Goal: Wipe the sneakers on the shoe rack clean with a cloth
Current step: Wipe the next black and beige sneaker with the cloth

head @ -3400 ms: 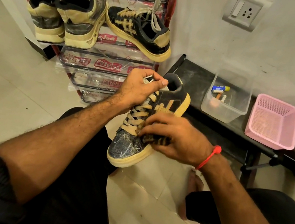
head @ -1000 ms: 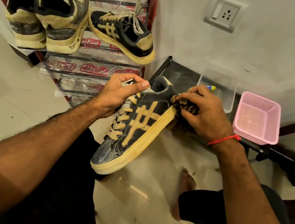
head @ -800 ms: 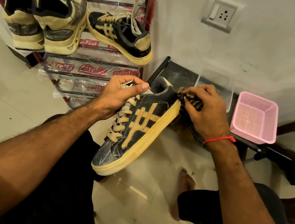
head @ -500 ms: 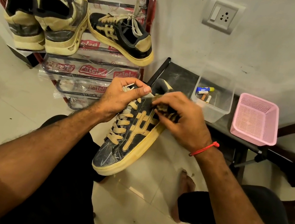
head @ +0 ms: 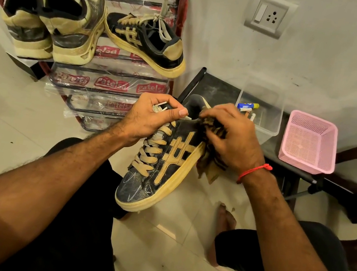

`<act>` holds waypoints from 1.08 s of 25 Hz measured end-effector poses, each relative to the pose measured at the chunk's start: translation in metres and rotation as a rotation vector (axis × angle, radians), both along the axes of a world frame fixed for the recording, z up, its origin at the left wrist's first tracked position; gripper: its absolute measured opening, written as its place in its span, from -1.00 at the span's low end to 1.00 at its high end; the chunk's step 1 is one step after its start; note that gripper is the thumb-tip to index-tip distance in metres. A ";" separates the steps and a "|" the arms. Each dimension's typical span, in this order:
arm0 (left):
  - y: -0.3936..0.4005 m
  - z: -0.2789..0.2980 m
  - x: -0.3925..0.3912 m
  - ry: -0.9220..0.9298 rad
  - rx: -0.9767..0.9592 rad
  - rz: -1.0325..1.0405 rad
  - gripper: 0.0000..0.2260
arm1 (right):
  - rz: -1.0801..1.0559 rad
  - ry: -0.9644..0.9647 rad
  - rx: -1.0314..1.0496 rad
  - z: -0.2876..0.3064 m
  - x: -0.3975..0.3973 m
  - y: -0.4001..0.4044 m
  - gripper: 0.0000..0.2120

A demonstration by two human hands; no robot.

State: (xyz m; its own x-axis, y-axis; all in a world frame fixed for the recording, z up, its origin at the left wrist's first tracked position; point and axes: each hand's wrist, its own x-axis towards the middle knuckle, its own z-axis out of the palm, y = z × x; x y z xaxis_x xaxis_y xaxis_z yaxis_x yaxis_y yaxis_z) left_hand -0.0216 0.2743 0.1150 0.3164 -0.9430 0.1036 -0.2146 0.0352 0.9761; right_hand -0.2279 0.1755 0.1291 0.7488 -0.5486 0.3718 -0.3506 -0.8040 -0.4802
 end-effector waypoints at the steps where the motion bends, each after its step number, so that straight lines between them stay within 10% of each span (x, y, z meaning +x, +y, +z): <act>1: 0.000 0.001 -0.001 0.005 0.005 0.000 -0.93 | -0.116 -0.025 0.003 -0.002 -0.003 -0.010 -0.72; 9: -0.008 -0.013 0.001 0.037 0.162 0.247 -0.88 | -0.054 -0.047 0.226 -0.016 -0.003 0.005 -0.77; 14: -0.009 -0.018 -0.004 0.149 0.368 0.194 -0.41 | -0.164 0.069 0.262 -0.028 0.003 0.007 -0.72; 17: -0.011 -0.014 -0.004 0.095 0.456 0.140 -0.55 | -0.198 0.067 0.269 -0.027 0.000 0.004 -0.72; 22: -0.014 -0.016 0.000 -0.642 0.571 -0.010 -0.64 | -0.243 0.049 0.244 -0.024 -0.006 0.001 -0.74; 27: -0.014 -0.016 -0.003 -0.924 0.627 -0.118 -0.56 | -0.249 0.013 0.234 -0.020 -0.009 0.000 -0.77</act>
State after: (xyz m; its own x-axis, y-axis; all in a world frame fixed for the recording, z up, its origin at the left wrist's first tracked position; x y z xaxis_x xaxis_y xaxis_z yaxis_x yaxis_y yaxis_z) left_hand -0.0242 0.2601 0.0989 0.2688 -0.9298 -0.2514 -0.8932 -0.3383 0.2961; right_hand -0.2372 0.1753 0.1088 0.5850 -0.7846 0.2056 -0.5295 -0.5614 -0.6360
